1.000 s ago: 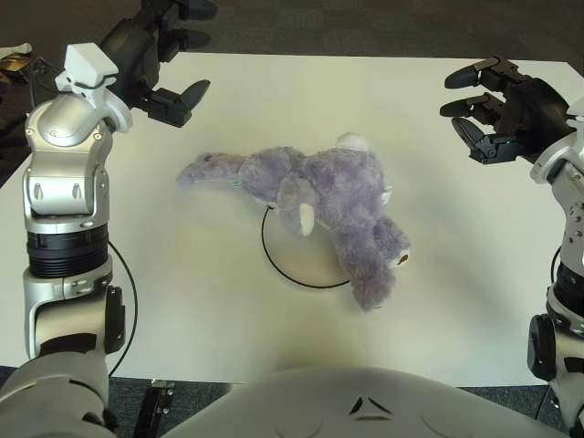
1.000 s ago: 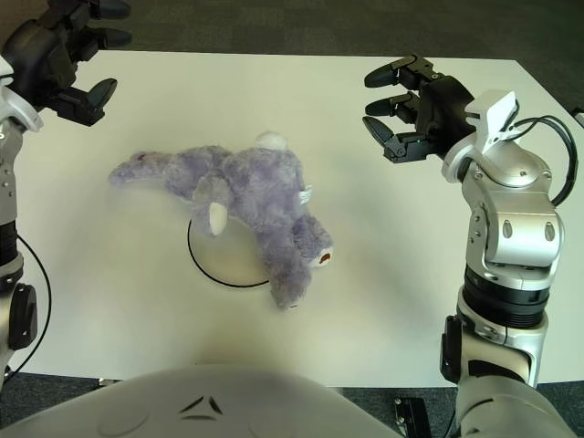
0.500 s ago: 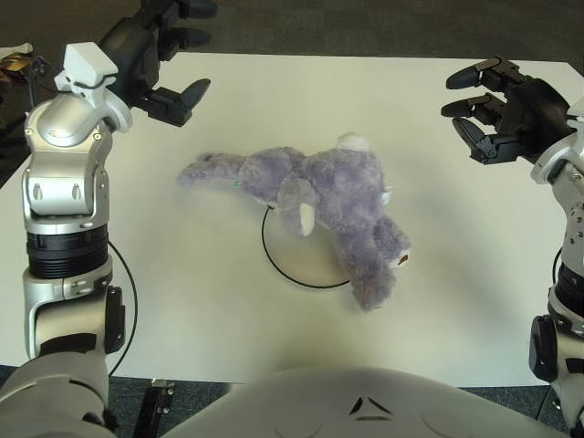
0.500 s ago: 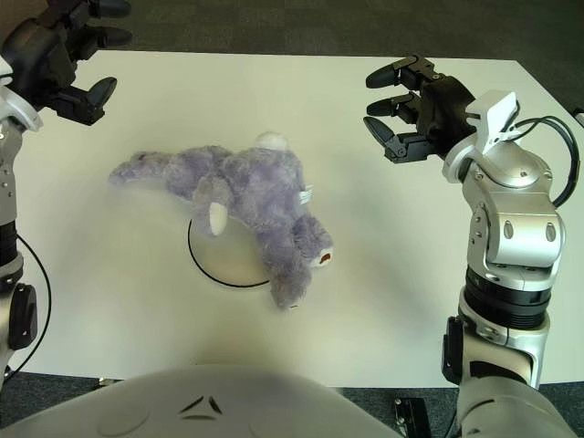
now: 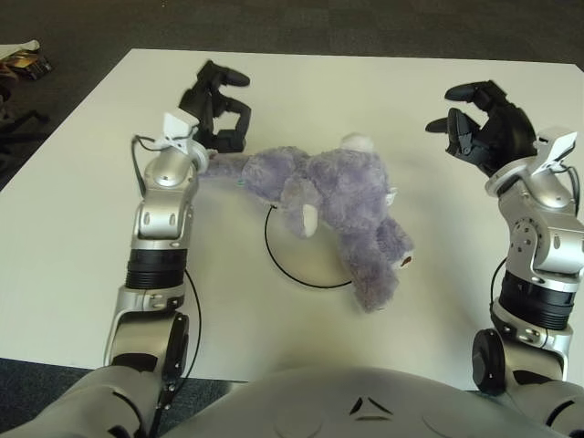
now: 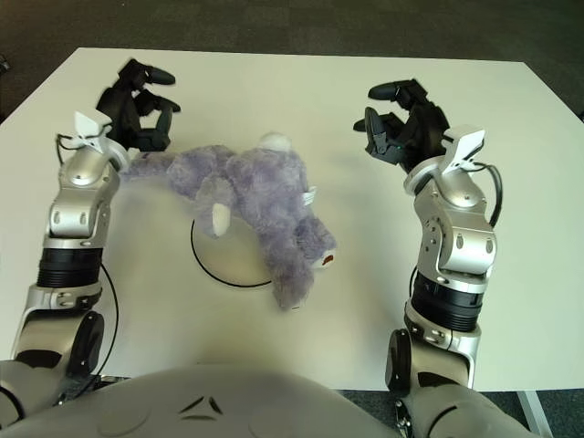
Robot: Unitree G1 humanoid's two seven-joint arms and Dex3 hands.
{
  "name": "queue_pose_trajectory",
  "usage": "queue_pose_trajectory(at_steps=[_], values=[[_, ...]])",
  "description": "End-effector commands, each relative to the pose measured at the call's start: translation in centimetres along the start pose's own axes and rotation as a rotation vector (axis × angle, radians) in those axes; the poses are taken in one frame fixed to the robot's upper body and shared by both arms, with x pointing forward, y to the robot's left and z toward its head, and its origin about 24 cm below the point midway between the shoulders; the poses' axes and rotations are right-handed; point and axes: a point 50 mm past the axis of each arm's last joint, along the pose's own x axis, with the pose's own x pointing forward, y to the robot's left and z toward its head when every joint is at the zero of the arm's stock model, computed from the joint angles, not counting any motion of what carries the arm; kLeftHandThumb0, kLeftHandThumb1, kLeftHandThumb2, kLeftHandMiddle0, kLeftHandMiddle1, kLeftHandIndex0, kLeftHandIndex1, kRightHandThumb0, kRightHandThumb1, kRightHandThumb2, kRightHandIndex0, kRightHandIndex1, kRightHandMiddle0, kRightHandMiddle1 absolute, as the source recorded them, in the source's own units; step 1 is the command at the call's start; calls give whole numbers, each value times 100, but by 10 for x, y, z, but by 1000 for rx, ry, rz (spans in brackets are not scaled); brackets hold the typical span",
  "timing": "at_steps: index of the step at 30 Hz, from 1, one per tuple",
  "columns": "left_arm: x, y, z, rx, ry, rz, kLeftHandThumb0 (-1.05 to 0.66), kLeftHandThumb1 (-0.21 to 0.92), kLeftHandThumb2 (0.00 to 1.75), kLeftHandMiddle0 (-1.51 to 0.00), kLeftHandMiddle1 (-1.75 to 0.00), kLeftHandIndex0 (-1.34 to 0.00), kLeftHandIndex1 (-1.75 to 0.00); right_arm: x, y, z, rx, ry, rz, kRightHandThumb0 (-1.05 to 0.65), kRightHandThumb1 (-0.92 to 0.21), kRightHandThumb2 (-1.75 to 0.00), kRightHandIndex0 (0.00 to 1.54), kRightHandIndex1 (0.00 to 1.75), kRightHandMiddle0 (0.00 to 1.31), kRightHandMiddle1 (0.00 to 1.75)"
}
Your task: Put the doll into the plate.
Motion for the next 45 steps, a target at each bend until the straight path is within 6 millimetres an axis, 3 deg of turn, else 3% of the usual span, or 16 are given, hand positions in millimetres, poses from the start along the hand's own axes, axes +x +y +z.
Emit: queue_pose_trajectory(at_steps=[1,6,18,45], values=[[1,-1,1,-70,-58,36,-1,34,129,-57,-174,-39,-173,1,5,-4,39,-57,-35,0,-60,-88,44,146,35,174],[0,-4,-4,-107,-52,52,-1,34,130,-50,-174,-45,-174,3,11,-16,74,-87,-54,-1,-55,-95,47,147,40,174],[1,-6,-23,-203,-7,58,-1,27,138,-54,-175,-52,-175,3,15,-36,109,-177,-164,-1,-35,-121,55,150,55,175],[0,-20,-57,-269,84,106,-1,25,141,-55,-175,-54,-175,14,20,-76,112,-107,-192,-1,-21,-138,69,155,57,175]])
